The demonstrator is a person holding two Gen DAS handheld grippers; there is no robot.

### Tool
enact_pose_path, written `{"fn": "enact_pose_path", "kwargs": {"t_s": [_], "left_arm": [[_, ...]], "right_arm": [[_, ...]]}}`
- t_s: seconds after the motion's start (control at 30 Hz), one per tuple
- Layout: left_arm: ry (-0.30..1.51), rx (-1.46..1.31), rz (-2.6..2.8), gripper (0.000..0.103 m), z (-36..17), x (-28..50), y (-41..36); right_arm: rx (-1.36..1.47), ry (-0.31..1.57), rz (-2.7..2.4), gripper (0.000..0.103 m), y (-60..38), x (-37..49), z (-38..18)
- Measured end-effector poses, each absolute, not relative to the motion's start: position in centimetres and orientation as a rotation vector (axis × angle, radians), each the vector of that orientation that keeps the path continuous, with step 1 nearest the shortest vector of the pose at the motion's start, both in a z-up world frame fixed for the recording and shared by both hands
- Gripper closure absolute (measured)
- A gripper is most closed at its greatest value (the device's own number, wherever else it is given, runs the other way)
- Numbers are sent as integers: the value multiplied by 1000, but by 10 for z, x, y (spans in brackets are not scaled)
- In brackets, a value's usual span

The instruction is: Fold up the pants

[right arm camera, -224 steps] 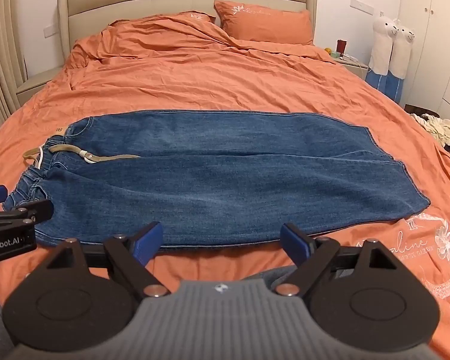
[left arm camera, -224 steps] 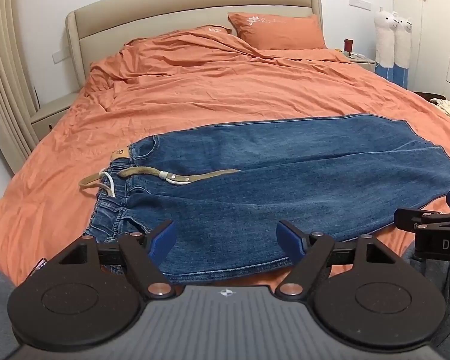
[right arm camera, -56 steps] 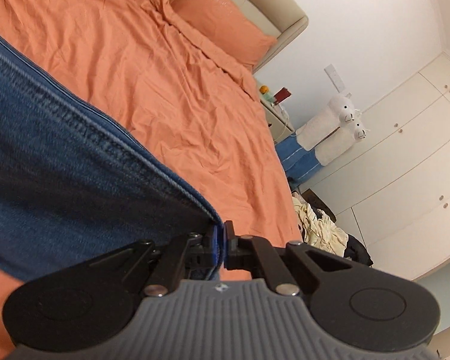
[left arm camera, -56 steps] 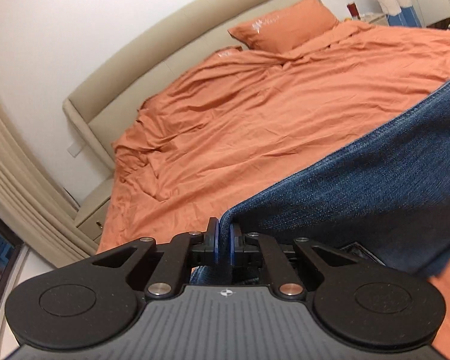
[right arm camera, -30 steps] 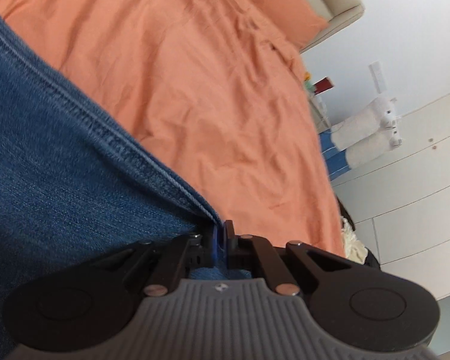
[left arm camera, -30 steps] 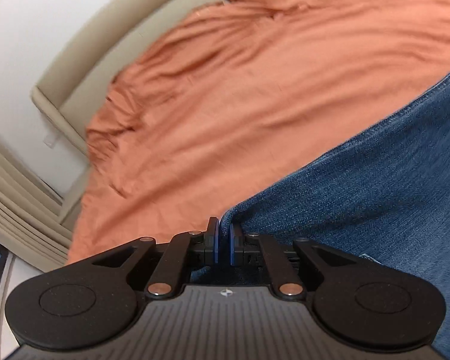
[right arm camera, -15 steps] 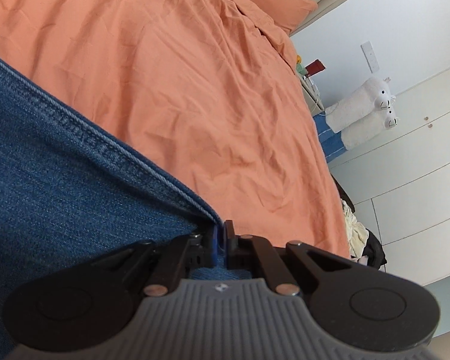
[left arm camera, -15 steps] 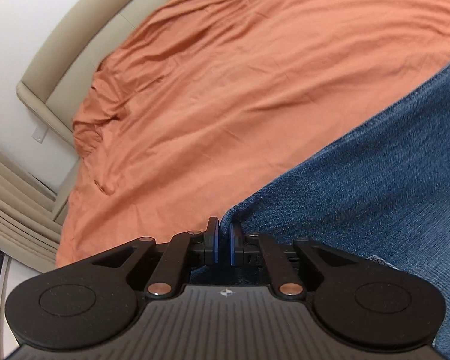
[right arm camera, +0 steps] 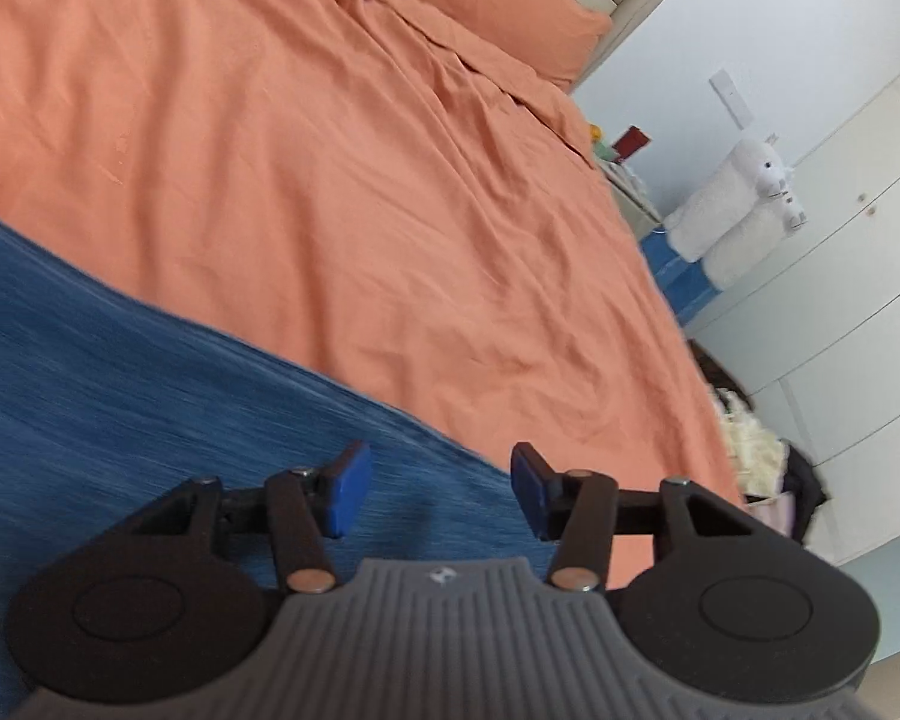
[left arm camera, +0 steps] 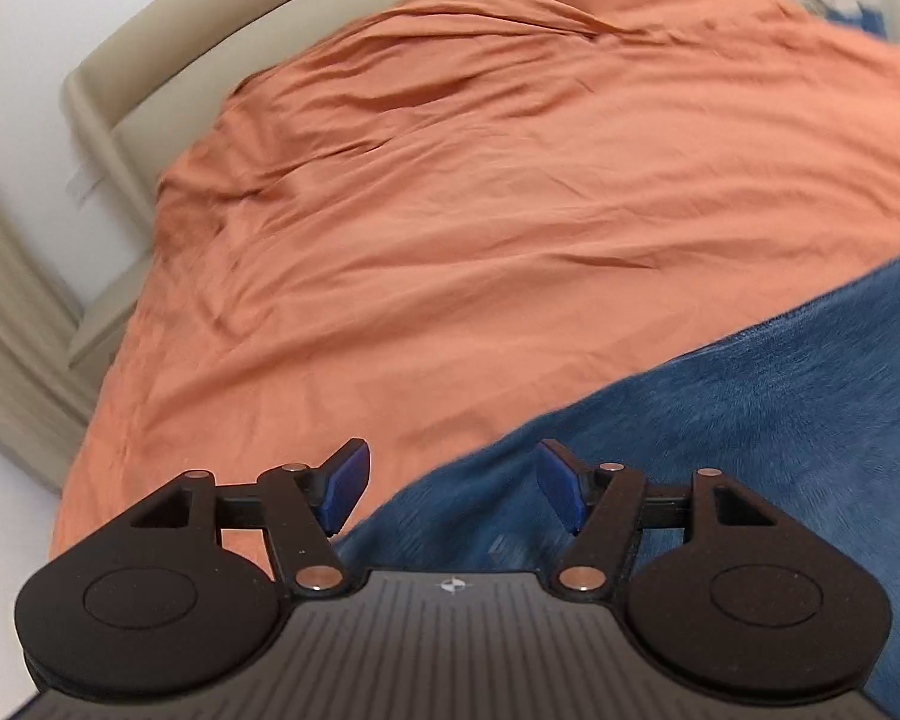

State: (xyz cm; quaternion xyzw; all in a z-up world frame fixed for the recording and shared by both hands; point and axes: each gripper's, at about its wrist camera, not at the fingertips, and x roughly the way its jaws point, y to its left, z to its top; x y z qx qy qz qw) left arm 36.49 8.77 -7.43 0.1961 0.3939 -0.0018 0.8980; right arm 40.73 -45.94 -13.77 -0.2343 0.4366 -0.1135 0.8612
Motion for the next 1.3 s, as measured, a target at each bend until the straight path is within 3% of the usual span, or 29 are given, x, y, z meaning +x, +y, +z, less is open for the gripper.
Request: {"fn": "enact_pose_path", "kwargs": {"t_s": [0.3,0.6,0.8,0.9,0.97,1.1,1.3], "left_arm": [[860,-117,131,27,-50,276,208],[798,-828,154,24,-132,220,278],[682,-1055,122,20,-173,241,285],[686,-1054,119,32,-179,261,282],[686,-1009,136,53,-178,268,280],[686,-795,212,79,-145,275,274],[600,-410,178,84,-56,274,235]], "right_arm": [[-251,924,71,54,-317,366,-119],[-120,995,231,53,-184,347,-150],[-148,1008,241,52,-160,353,-159],[-152,1020,225,52,-163,359,-164],[-141,1036,211,52,-167,363,-169],[-150,1044,189,51,-174,369,-172],[-190,1049,139,51,-184,366,-161]]}}
